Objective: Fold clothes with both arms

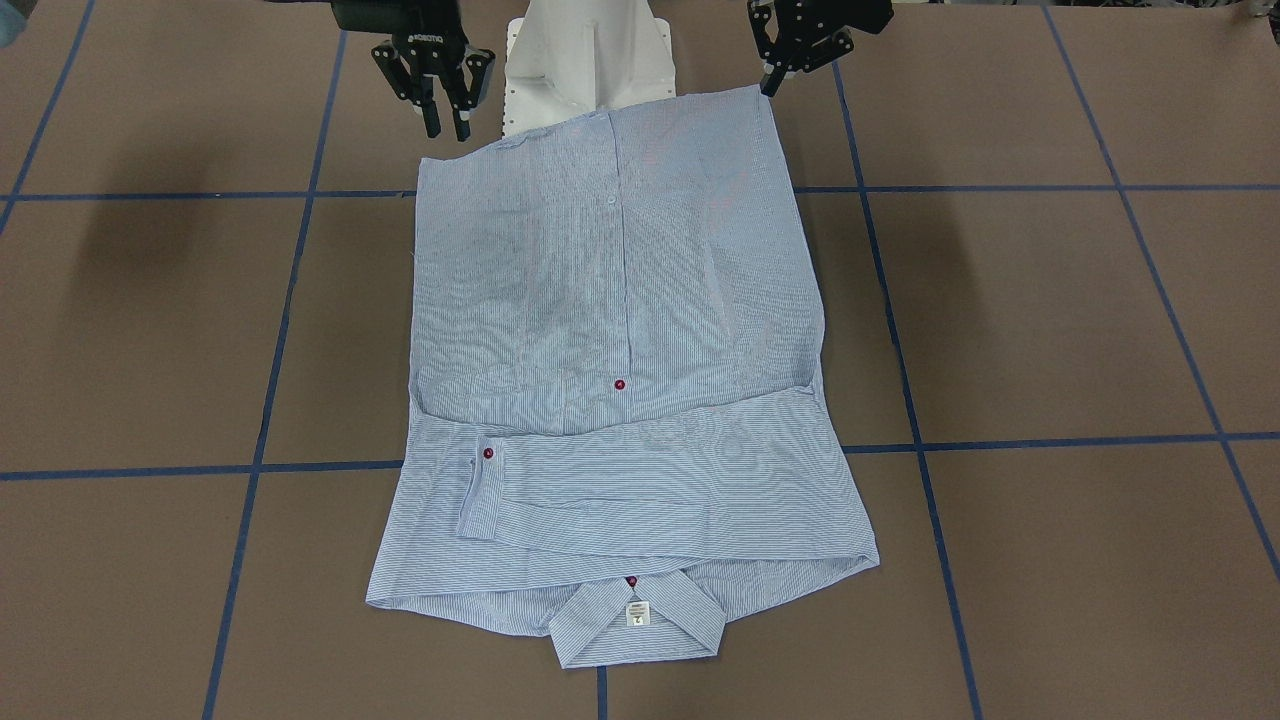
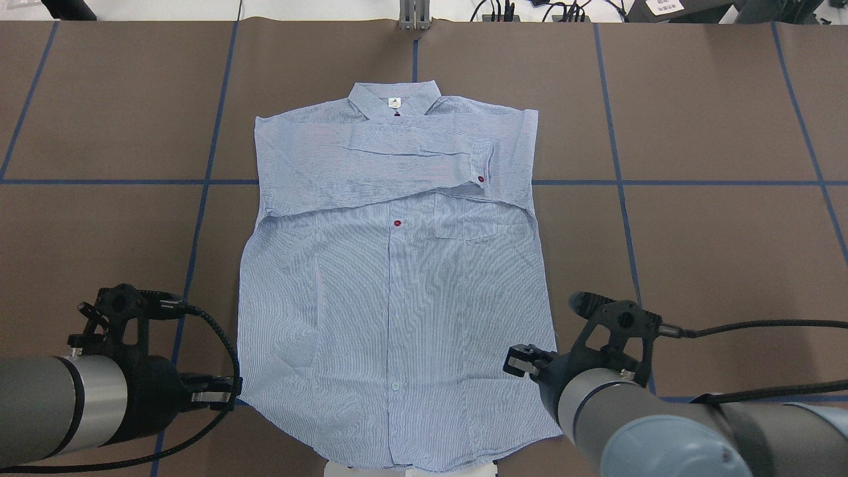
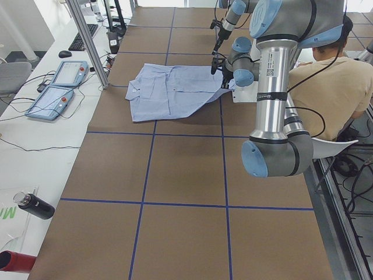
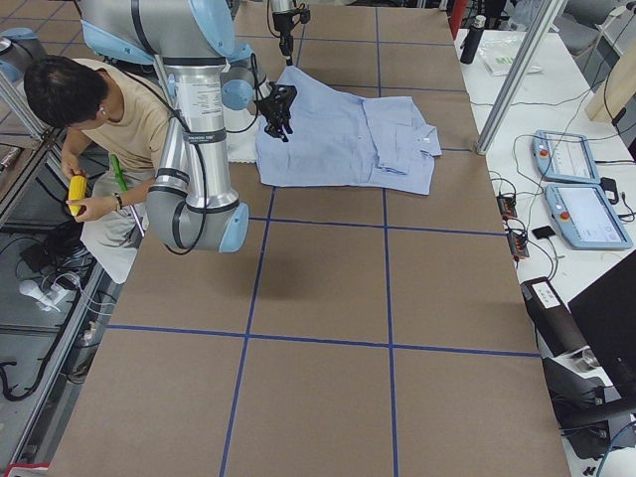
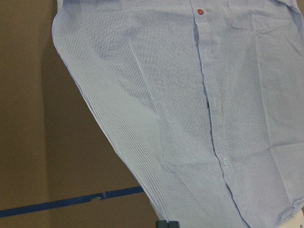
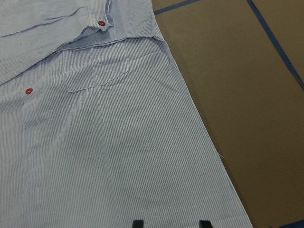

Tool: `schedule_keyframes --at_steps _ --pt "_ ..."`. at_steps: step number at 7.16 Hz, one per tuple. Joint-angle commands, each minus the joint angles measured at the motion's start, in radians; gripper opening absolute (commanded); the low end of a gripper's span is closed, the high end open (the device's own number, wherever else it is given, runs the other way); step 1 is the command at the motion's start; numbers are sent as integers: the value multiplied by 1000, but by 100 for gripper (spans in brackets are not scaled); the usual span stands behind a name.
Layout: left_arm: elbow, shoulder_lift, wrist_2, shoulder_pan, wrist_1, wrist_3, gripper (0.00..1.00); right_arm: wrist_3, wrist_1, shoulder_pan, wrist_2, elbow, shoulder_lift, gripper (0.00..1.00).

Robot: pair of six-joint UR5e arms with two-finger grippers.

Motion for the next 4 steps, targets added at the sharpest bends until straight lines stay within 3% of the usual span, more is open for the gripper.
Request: schedule_keyframes --at_steps 1,4 --pt "10 1 42 4 0 0 0 32 330 -69 -94 -135 -160 98" --pt "23 1 90 13 2 0 0 126 364 -152 -157 -146 -247 83"
